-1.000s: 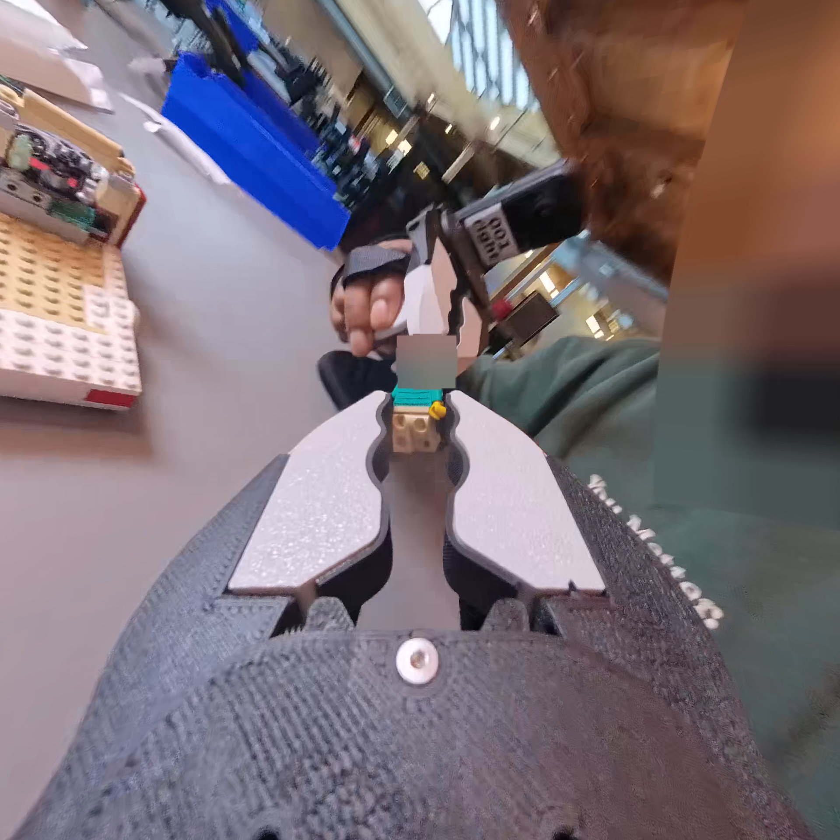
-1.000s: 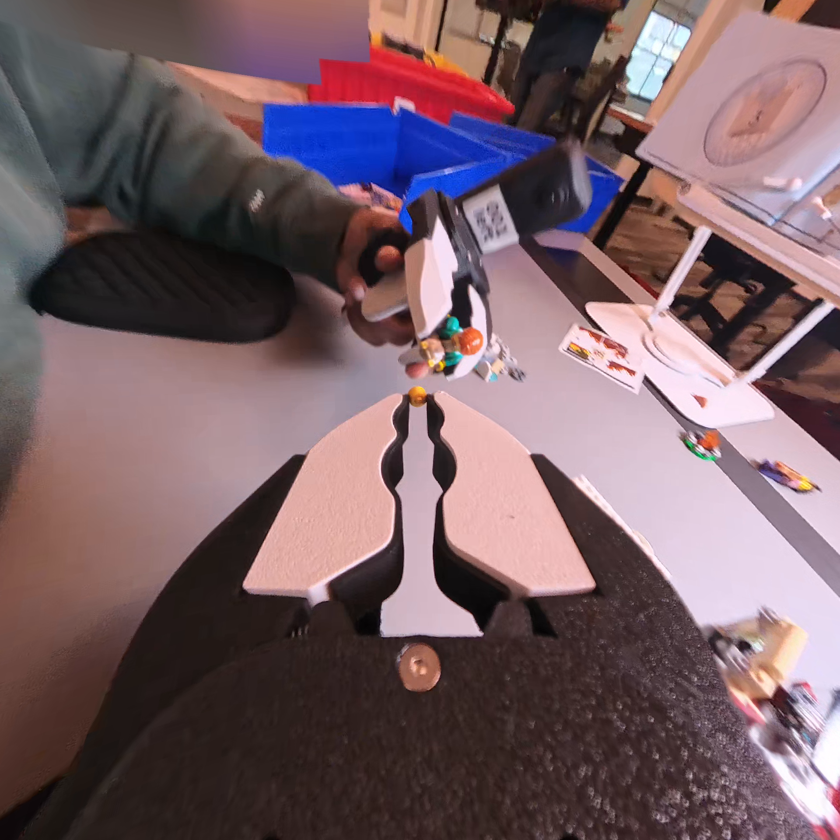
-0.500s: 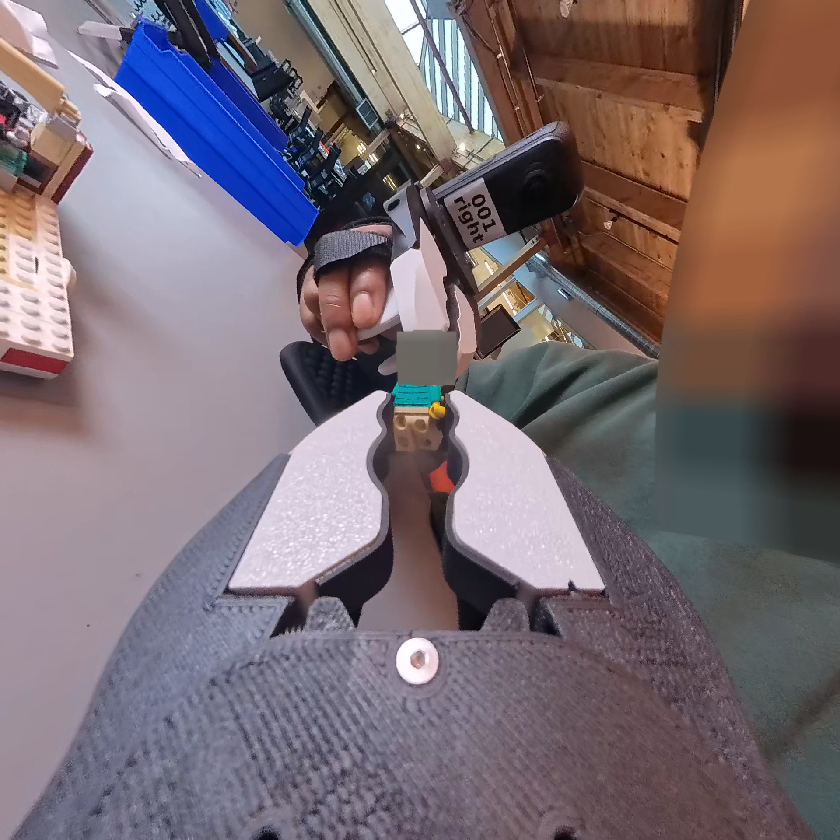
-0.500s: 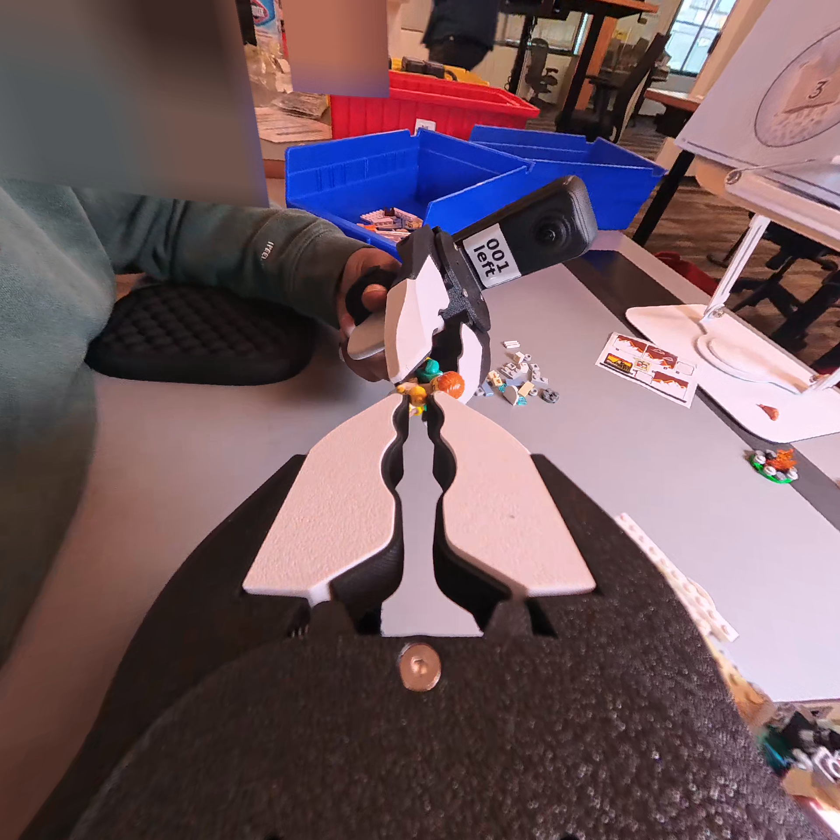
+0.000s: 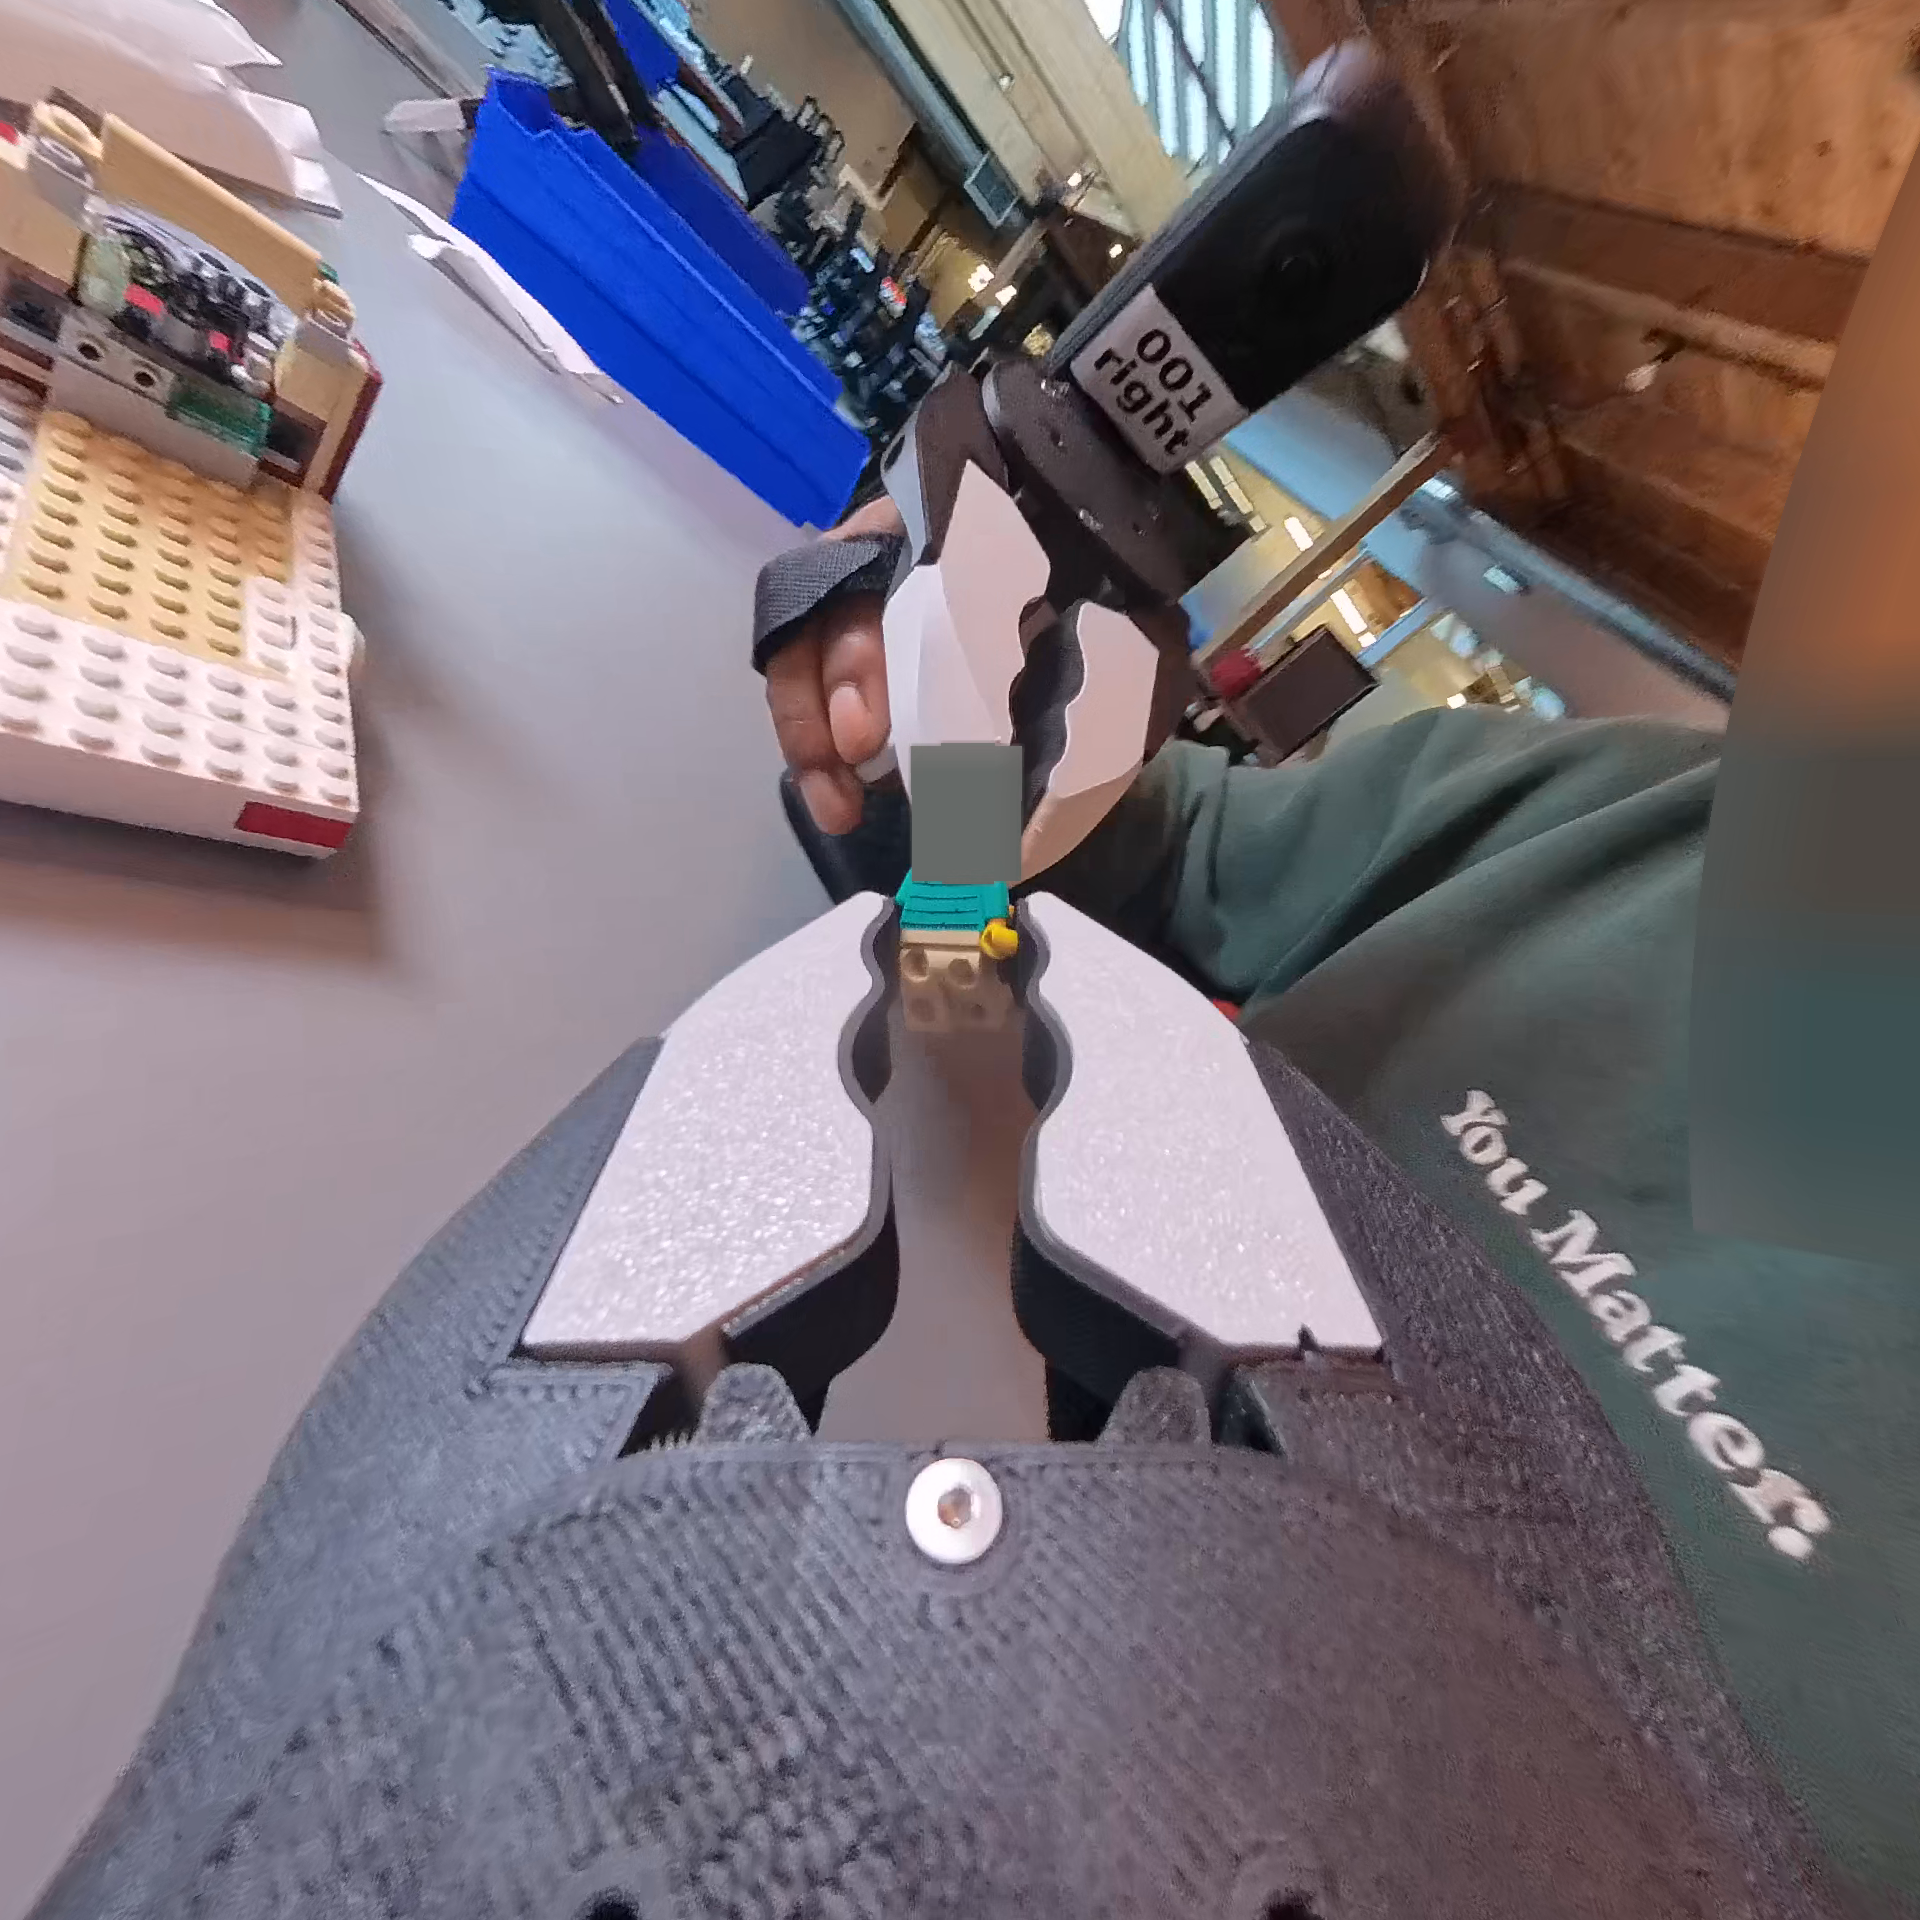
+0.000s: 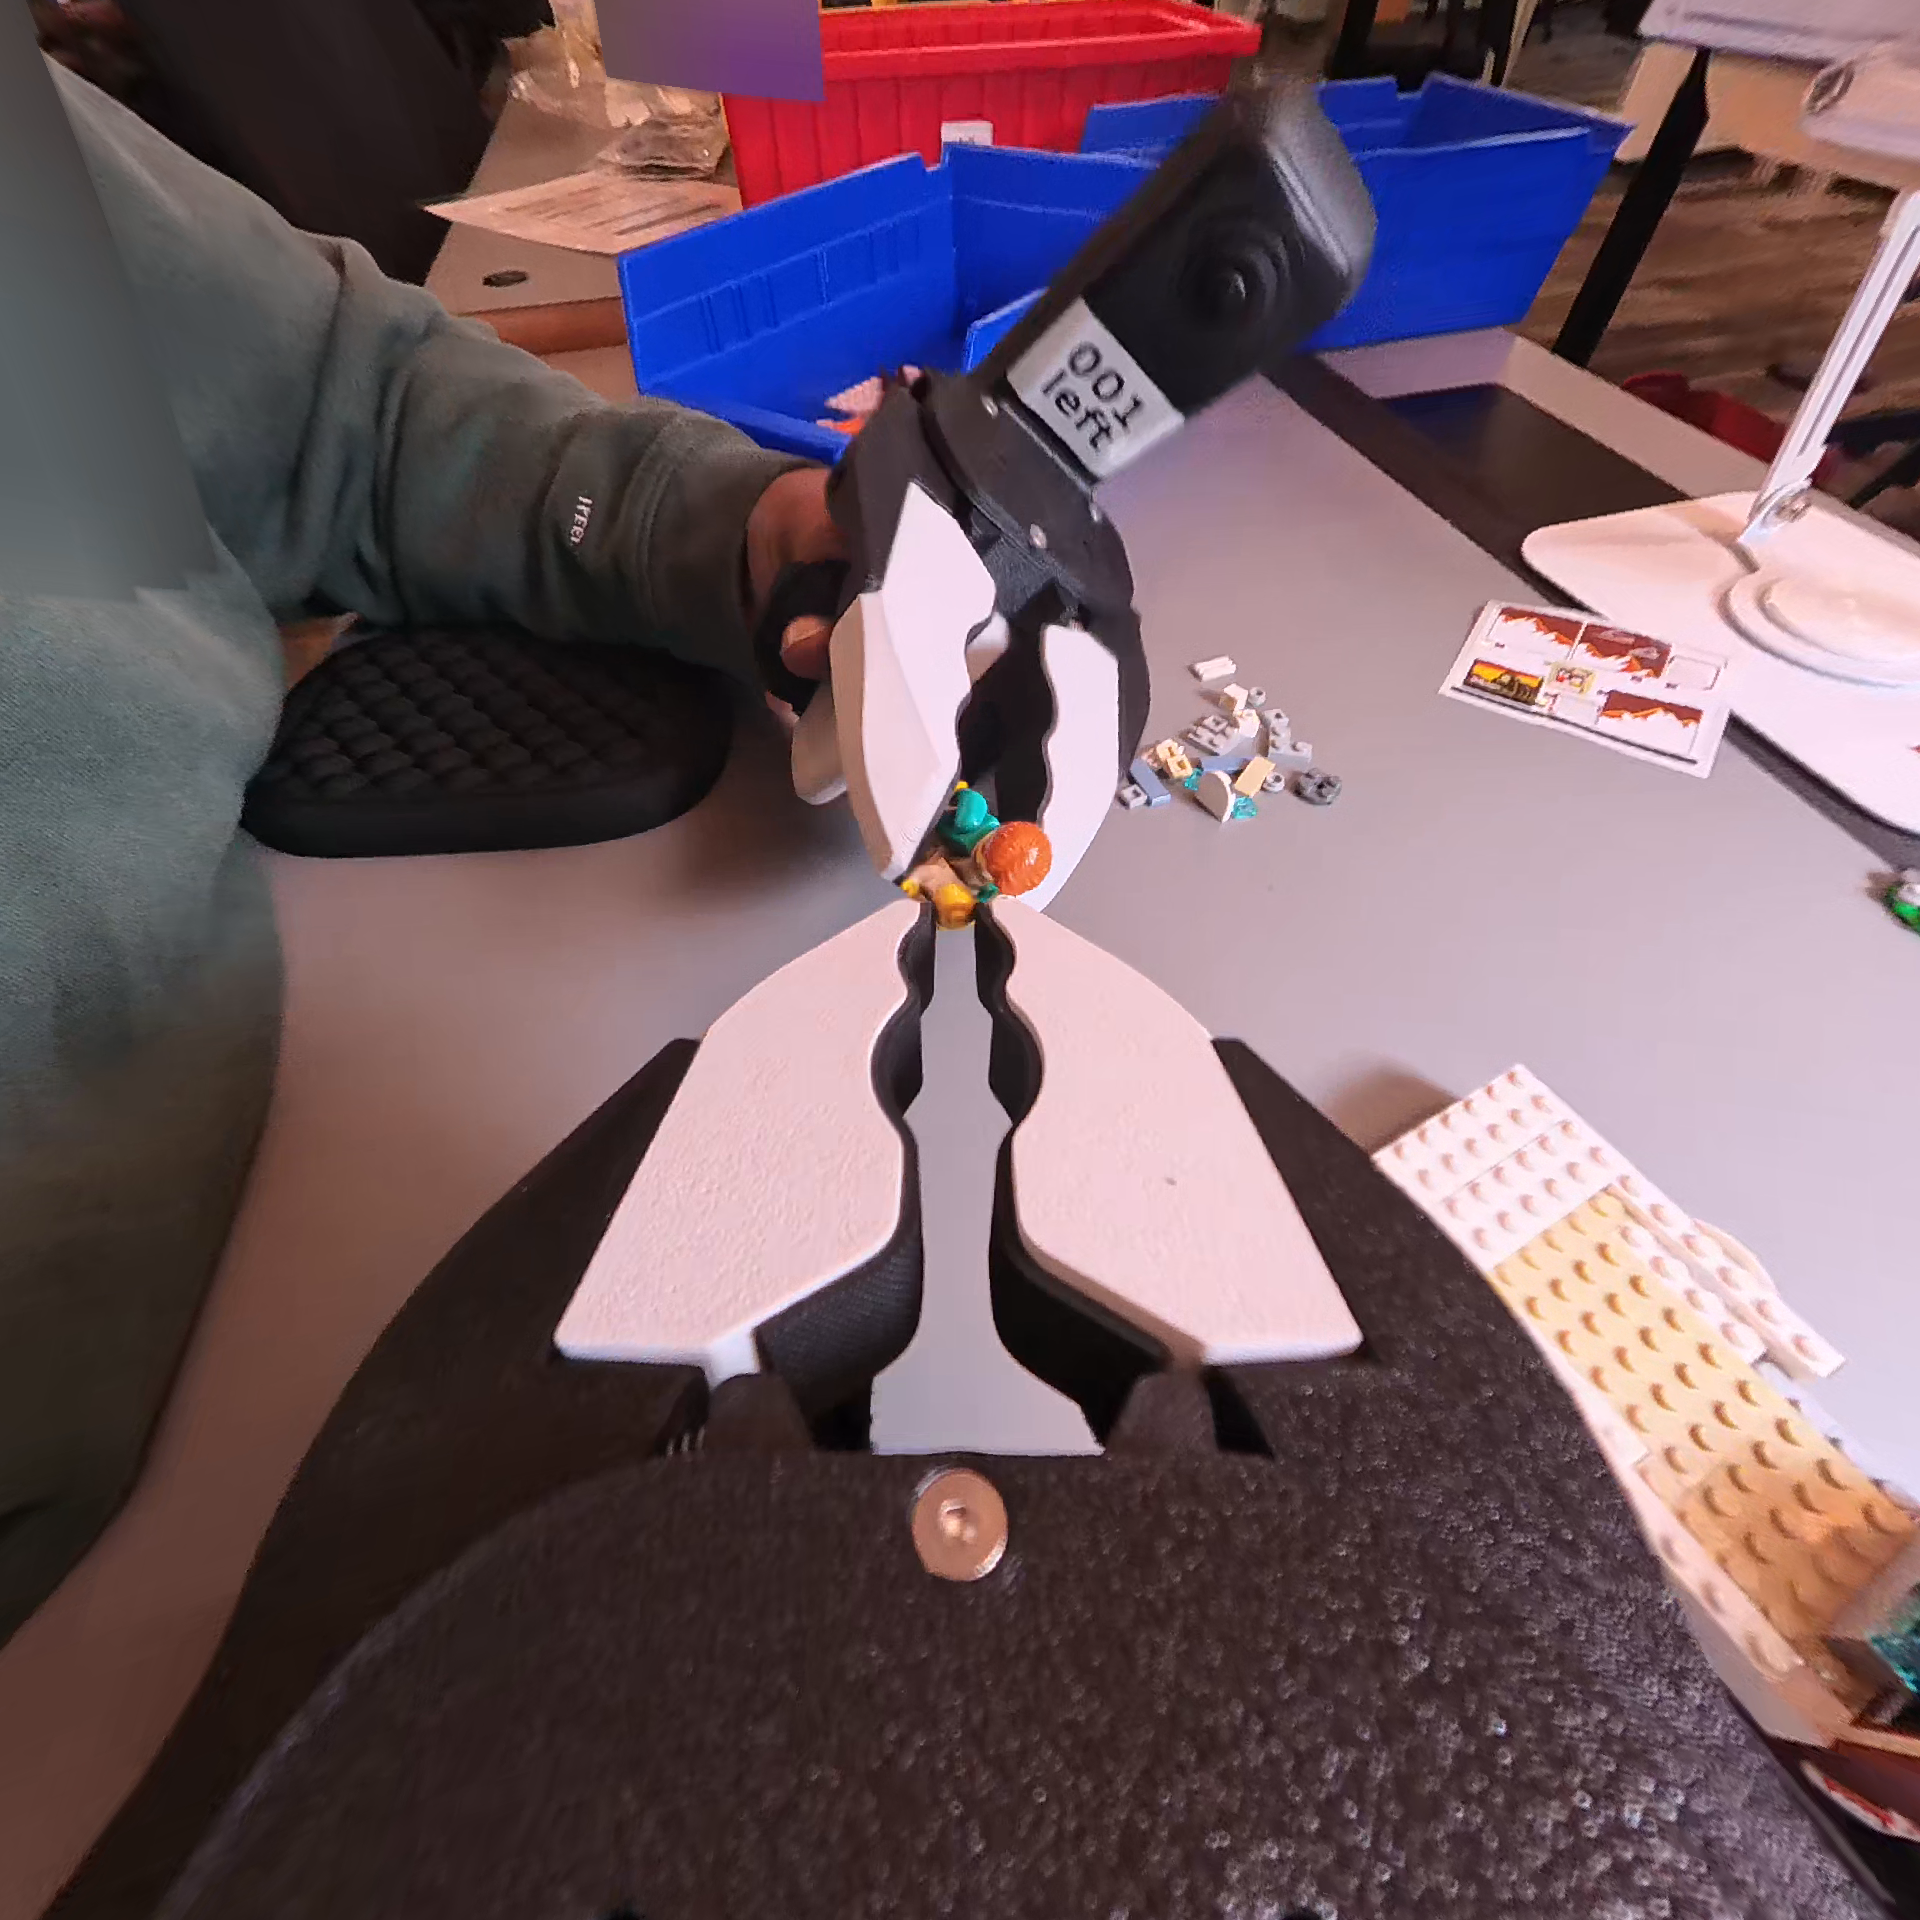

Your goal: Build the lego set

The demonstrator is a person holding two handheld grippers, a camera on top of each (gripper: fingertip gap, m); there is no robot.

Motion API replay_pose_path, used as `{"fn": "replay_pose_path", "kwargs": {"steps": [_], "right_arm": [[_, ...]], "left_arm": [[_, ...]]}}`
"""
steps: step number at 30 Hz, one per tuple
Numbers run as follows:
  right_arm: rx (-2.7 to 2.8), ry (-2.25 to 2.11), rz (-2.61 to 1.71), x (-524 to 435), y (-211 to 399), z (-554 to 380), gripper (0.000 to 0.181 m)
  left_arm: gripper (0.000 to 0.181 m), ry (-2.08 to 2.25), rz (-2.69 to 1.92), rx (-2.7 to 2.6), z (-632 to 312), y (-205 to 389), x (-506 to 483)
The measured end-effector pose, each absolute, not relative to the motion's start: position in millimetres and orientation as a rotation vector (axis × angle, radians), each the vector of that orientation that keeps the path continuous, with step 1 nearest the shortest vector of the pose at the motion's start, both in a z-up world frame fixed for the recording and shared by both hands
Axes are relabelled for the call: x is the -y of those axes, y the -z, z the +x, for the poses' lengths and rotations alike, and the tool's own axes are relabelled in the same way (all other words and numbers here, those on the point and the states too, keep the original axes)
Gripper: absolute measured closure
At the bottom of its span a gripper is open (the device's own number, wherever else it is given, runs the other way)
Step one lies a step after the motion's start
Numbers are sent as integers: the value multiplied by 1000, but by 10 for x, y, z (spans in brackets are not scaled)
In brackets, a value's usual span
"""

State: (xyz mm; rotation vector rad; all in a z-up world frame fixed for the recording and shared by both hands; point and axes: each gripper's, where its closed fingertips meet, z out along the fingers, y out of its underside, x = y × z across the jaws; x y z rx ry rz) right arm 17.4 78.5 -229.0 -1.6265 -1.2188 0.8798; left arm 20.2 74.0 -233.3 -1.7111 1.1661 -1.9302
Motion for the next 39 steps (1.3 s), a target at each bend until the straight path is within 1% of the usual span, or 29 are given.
{"fn": "replay_pose_path", "kwargs": {"steps": [6,10,20,30,39], "right_arm": [[1237,-942,-1732,-781,2443,194,174],[1204,-990,-1776,-791,2497,186,174],[1105,-1123,-1926,-830,2658,172,174],[1028,-1160,-1975,-858,2737,176,175],[971,-1214,-1911,-863,2670,166,174]], "left_arm": [[161,1593,-1730,-1323,219,2483,-751],[161,1555,-1758,-1325,215,2530,-765],[161,1105,-1771,-1507,187,2714,-826],[162,1107,-1785,-1452,209,2789,-846],[162,1240,-1758,-1365,219,2712,-846]]}}
